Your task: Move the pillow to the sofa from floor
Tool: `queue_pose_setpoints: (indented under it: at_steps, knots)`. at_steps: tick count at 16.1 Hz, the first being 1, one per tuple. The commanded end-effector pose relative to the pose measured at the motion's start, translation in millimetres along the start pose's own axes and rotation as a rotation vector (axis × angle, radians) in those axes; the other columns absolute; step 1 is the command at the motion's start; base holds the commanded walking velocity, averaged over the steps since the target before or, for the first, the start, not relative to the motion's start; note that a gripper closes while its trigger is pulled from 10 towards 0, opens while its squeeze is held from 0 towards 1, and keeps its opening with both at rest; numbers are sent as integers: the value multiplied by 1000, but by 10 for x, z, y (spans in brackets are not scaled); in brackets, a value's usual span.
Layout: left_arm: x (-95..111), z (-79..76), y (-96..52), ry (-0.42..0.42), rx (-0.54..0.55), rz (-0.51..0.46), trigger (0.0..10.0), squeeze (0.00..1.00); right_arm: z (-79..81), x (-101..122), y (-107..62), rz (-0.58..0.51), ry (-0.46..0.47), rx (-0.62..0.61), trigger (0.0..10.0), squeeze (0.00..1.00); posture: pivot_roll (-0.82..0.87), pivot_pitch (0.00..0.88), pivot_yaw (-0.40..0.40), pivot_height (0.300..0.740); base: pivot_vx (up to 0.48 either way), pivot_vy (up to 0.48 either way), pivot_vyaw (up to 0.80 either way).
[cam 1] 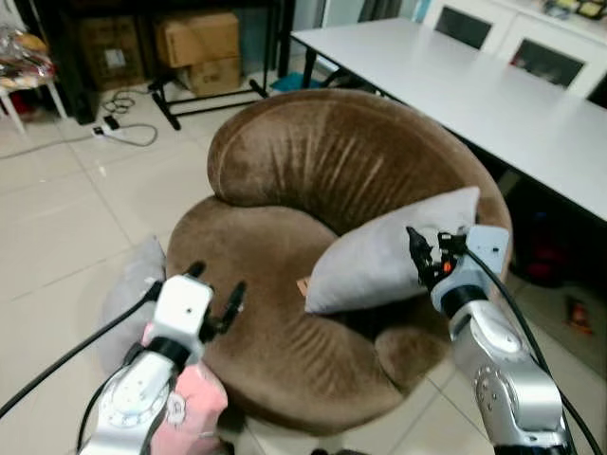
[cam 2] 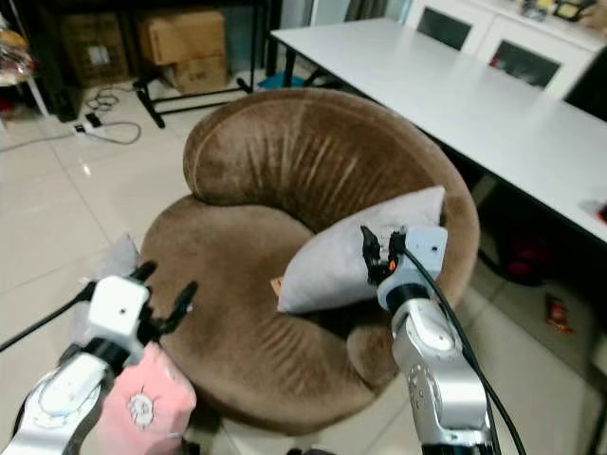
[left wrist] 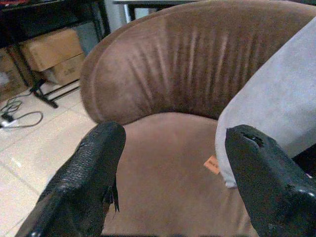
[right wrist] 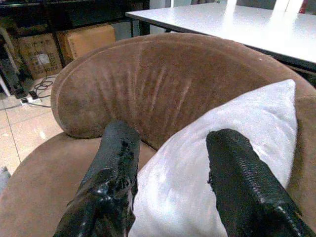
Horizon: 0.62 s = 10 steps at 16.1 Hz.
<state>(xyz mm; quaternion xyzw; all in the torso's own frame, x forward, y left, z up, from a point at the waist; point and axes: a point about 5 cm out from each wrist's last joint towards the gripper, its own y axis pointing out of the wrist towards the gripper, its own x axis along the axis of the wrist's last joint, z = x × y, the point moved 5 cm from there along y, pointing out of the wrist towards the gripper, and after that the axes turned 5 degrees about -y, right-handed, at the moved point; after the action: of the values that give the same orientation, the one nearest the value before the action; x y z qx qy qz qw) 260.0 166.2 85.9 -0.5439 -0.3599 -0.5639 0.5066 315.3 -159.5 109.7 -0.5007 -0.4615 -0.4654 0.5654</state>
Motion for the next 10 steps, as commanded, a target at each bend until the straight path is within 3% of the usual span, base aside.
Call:
queue_pose_setpoints:
  at_steps: [1, 5, 10]
  knots:
    - [12, -7, -16, 9, 32, -6, 10000, 0, -71, -36, -1, 35, -47, 1, 10000, 0, 75, 0, -138, 740, -285, 0, 0]
    - [25, 41, 20, -5, 52, -19, 10000, 0, -15, -82, 35, 71, -110, 40, 10000, 0, 74, 0, -149, 740, -270, 0, 0]
    - [47, 128, 30, -38, 125, -31, 10000, 0, -83, -177, 6, 129, -169, 21, 10000, 0, 66, 0, -143, 740, 0, 0, 0]
